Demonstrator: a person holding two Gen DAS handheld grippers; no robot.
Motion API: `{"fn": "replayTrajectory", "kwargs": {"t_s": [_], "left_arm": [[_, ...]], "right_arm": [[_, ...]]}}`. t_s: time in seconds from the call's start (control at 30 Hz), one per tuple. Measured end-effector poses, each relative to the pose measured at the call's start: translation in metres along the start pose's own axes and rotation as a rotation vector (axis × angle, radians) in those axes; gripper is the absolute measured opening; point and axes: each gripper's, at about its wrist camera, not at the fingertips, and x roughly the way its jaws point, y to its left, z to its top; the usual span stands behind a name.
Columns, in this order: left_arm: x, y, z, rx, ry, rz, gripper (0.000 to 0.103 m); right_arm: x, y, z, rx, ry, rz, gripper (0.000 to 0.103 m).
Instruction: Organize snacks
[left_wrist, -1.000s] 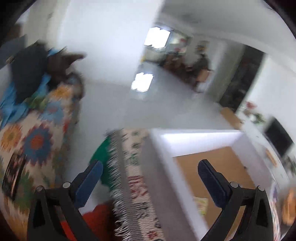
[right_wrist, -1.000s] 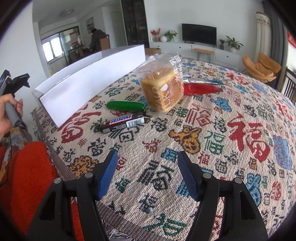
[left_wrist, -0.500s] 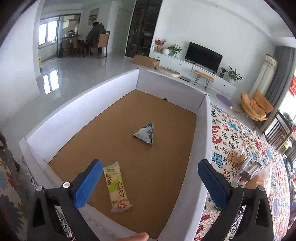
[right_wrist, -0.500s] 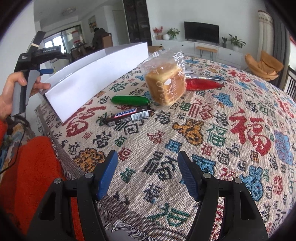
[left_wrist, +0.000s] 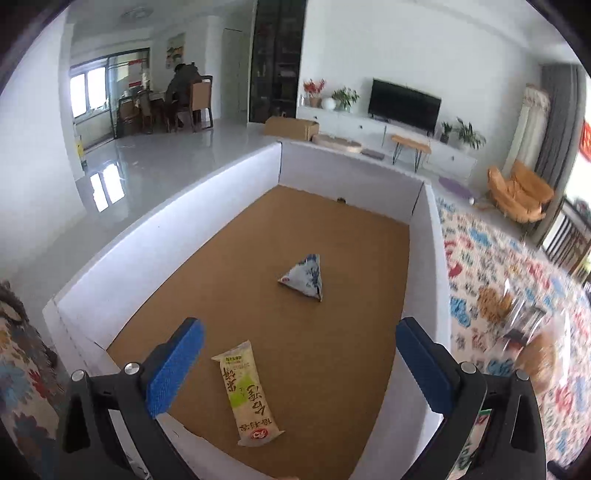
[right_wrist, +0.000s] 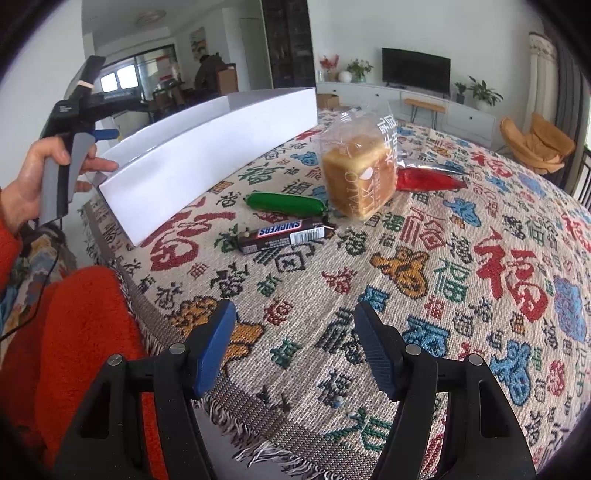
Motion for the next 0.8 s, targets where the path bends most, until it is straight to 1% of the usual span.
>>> {"fn": "replayTrajectory", "kwargs": {"t_s": [0.03,0.1,0.17,0.23,0.3,0.33,0.43,0.53,0.57,0.63,0.67,0.7,0.8], "left_arm": [[-0.002,-0.004,0.0,0.038,-0.015,0.026,0.101],[-0.01,-0.003,-0.004,0.046,-0.056,0.051,0.101],[-0.016,0.006,-0.011,0.018,-0.049,0.056,0.101],[-0.027,0.02,-0.019,-0.051,-0.06,0.062,0.101],[-0.036,0.029,-0.027,-0.109,-0.05,0.055,0.102],[-0.037,0.029,-0.029,-0.112,-0.042,0.053,0.102],[-0.041,0.026,-0.034,-0.077,-0.032,0.051,0.102],[-0.049,0.023,-0.028,-0.092,0.003,0.045,0.102],[-0.06,0.022,-0.023,-0.1,-0.015,0.039,0.102],[-0.088,0.011,-0.018,-0.081,-0.075,0.037,0.102],[-0.1,0.006,-0.015,-0.066,-0.085,0.02,0.102],[-0.112,-0.002,-0.013,-0.055,-0.085,-0.022,0.102],[-0.146,-0.027,-0.02,-0.035,-0.033,-0.217,0.103]], "right_arm": [[-0.001,-0.001,0.0,0.003,0.0,-0.003,0.07],[-0.004,-0.003,-0.001,0.005,-0.005,-0.014,0.07],[-0.005,-0.004,0.0,0.004,-0.009,-0.025,0.07],[-0.003,-0.004,0.0,0.005,-0.006,-0.026,0.07],[0.0,-0.002,0.0,0.001,0.0,-0.022,0.07],[0.002,-0.001,0.0,-0.002,0.005,-0.018,0.07],[0.007,0.005,0.001,-0.005,0.015,0.001,0.07],[0.001,0.009,0.002,-0.027,-0.01,-0.003,0.07],[-0.003,0.009,0.002,-0.03,-0.022,-0.008,0.07],[-0.007,0.004,0.002,-0.016,-0.042,-0.022,0.07],[-0.009,0.0,0.002,-0.003,-0.047,-0.032,0.07],[-0.01,-0.005,0.002,0.012,-0.048,-0.043,0.07],[-0.01,-0.025,0.004,0.065,-0.041,-0.087,0.07]]}}
